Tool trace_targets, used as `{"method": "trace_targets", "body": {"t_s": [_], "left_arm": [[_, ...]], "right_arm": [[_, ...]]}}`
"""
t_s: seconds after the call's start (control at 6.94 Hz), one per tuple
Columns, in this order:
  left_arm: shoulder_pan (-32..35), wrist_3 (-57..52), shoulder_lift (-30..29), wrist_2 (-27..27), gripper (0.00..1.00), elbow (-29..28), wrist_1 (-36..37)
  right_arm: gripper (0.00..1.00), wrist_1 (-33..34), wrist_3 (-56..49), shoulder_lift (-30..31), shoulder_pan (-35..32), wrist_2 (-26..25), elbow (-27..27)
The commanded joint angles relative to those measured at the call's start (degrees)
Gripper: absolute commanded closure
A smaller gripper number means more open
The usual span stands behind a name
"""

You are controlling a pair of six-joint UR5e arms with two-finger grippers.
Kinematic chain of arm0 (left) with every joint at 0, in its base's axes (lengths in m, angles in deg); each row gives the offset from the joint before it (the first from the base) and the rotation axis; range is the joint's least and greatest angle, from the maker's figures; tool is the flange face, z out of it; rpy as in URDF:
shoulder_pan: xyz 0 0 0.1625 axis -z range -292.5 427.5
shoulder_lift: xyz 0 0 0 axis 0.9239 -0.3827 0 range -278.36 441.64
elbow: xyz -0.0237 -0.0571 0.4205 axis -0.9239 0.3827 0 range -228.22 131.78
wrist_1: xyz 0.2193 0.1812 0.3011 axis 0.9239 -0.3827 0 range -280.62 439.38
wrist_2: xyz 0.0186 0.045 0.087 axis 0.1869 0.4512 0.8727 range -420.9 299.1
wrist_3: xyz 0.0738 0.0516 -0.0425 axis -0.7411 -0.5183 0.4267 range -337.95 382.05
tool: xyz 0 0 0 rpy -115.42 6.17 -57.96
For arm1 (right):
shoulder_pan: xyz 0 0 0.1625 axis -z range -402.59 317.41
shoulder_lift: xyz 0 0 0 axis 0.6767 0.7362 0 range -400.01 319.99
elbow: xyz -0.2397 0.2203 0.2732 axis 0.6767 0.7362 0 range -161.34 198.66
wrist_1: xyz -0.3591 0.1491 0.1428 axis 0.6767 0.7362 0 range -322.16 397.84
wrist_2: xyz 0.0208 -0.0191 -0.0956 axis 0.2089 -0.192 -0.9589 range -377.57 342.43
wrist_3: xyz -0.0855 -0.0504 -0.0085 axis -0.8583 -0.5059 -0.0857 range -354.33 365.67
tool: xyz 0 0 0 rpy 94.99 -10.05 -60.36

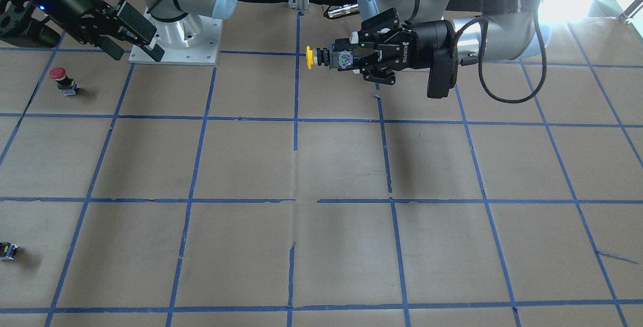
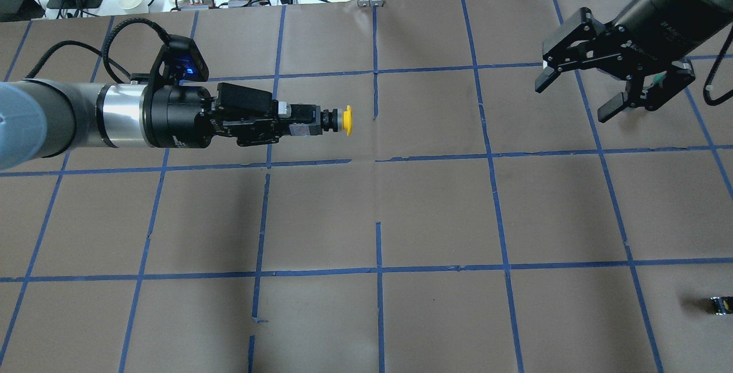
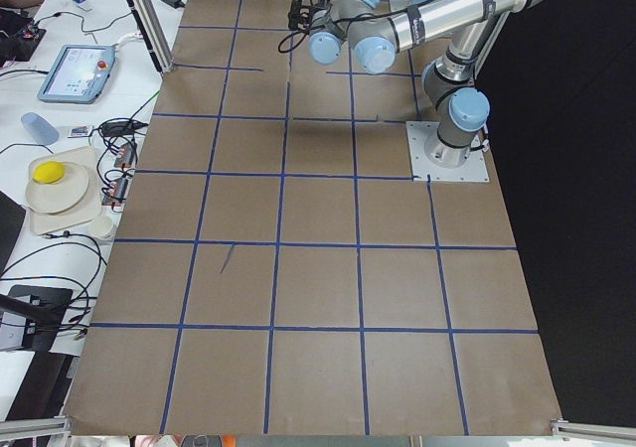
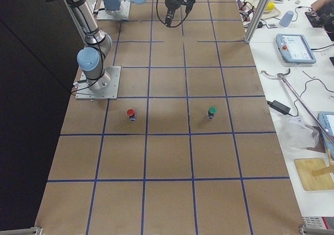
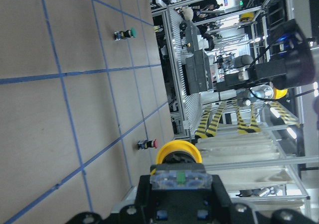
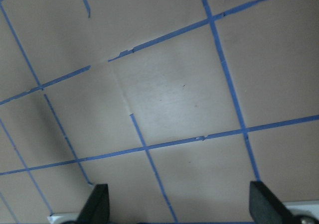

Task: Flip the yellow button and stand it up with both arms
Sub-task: 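Lift the yellow button with the left gripper and carry it toward the right gripper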

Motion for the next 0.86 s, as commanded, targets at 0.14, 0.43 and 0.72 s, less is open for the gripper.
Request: {"method": "trace_targets", "body": {"t_s": [0.14,0.43,0.72], "left_arm": [[10.6,0.0,1.4,-17.0,0.84,-0.1,-4.1],[11.9,0.1,1.0,-20.2,0.84,-0.3,-4.1],[12.1,0.2,1.0,-20.3,0.84,-0.3,-4.1]], "right_arm": [[0.00,-12.8,11.2,-4.0,2.9,20.1,-0.3],[0.01,-17.1,17.8,-4.0,2.6,28.9,-0.8],[0.10,-17.7,19.2,-3.3,1.2,33.7,-0.4]]}}
